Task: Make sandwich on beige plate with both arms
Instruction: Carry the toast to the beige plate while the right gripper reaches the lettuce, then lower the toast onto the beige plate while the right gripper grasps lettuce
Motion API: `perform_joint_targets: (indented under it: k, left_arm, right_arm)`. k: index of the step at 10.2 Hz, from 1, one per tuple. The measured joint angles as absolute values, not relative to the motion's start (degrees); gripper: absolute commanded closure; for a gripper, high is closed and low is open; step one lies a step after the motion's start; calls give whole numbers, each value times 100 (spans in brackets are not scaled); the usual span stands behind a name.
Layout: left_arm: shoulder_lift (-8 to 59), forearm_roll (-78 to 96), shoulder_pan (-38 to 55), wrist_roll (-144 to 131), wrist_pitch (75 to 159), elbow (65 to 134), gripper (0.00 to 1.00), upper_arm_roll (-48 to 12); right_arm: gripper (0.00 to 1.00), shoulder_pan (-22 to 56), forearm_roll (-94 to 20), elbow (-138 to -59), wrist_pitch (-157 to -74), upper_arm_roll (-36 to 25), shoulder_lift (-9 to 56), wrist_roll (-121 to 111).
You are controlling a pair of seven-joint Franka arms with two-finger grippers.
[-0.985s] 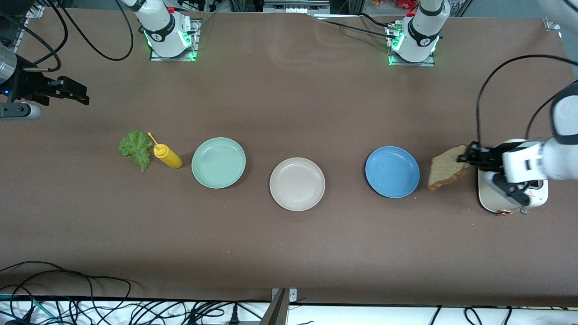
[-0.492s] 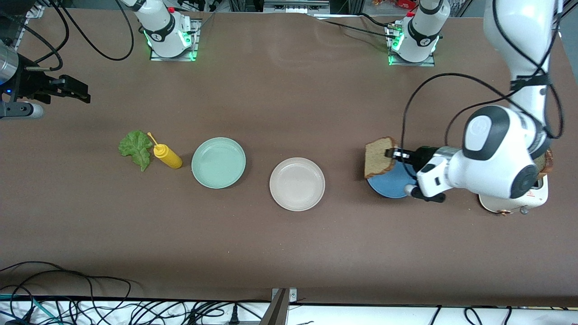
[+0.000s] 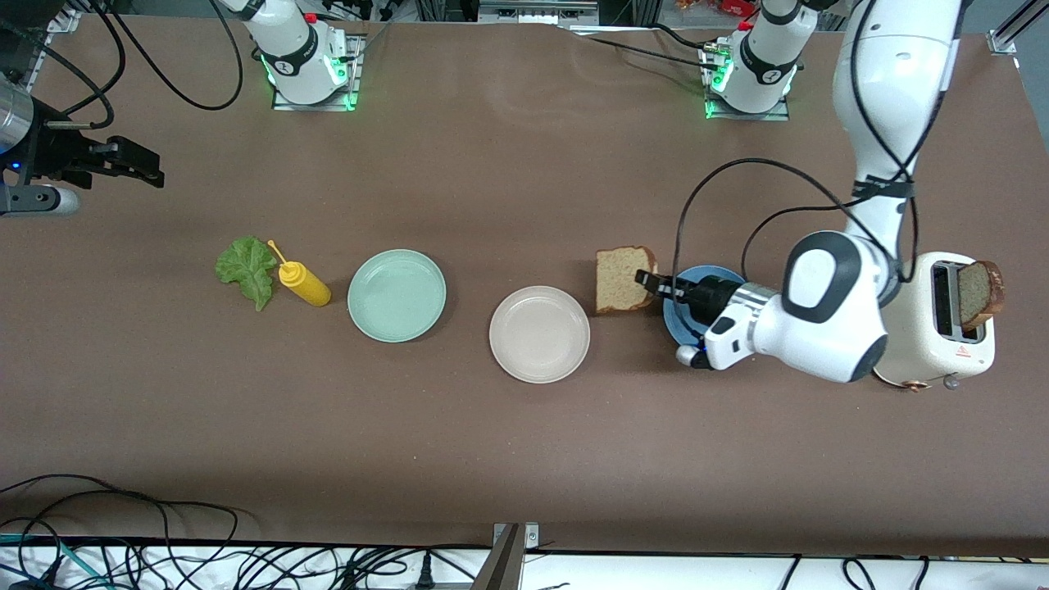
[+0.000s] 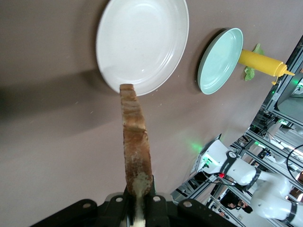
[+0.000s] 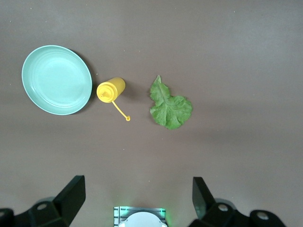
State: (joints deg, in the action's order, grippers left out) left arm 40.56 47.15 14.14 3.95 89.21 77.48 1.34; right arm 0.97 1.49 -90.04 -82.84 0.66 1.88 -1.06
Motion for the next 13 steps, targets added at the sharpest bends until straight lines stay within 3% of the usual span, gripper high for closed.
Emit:
perform_joint_targets:
  k: [7, 10, 13]
  left_arm:
    - [4456, 5452, 2173, 821, 10425, 7742, 100, 126]
    - [4648, 5706, 2425, 823, 10981, 7739, 100, 123]
    - [4765, 5768, 2520, 823, 11386, 7735, 100, 123]
  right_arm:
    - [0, 77, 149, -9142, -8293, -62, 547, -101]
    - [0, 75, 151, -9633, -8804, -152, 570, -101]
    - [0, 74, 312, -10778, -9998, -220, 587, -101]
